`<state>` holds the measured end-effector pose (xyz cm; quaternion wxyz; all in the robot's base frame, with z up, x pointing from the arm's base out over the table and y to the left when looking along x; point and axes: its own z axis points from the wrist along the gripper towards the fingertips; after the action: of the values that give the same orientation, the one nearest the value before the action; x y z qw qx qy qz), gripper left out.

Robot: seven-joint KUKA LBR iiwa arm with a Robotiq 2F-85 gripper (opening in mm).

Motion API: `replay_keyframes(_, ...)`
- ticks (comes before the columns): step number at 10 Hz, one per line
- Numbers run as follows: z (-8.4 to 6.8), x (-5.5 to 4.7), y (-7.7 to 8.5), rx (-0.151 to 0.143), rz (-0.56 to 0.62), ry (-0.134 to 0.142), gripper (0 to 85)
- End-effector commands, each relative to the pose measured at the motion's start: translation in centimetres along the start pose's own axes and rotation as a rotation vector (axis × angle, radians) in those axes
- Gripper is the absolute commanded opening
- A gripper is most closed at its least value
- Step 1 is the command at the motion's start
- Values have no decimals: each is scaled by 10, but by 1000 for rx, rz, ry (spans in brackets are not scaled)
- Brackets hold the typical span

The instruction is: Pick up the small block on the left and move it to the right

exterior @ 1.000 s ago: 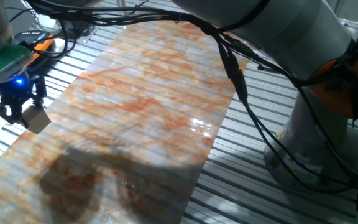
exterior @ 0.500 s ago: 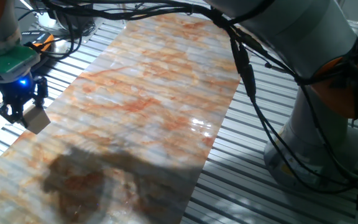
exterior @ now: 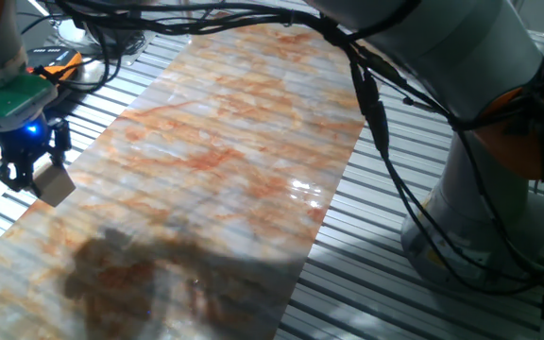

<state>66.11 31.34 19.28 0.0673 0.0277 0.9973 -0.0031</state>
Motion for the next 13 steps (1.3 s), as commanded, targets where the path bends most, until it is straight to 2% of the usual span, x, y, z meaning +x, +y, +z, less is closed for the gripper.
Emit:
replay_keyframes(1, -1, 2, -1, 1, -8, -2, 0)
replay_keyframes(5, 3, 19, 4, 5, -13, -22, 0)
replay_keyframes(7, 6, 32, 6, 8, -11, -41, 0)
replay_keyframes(10, 7, 46, 10, 13, -6, -57, 0)
replay_keyframes(13, 15, 65, 8, 7, -12, -78, 0)
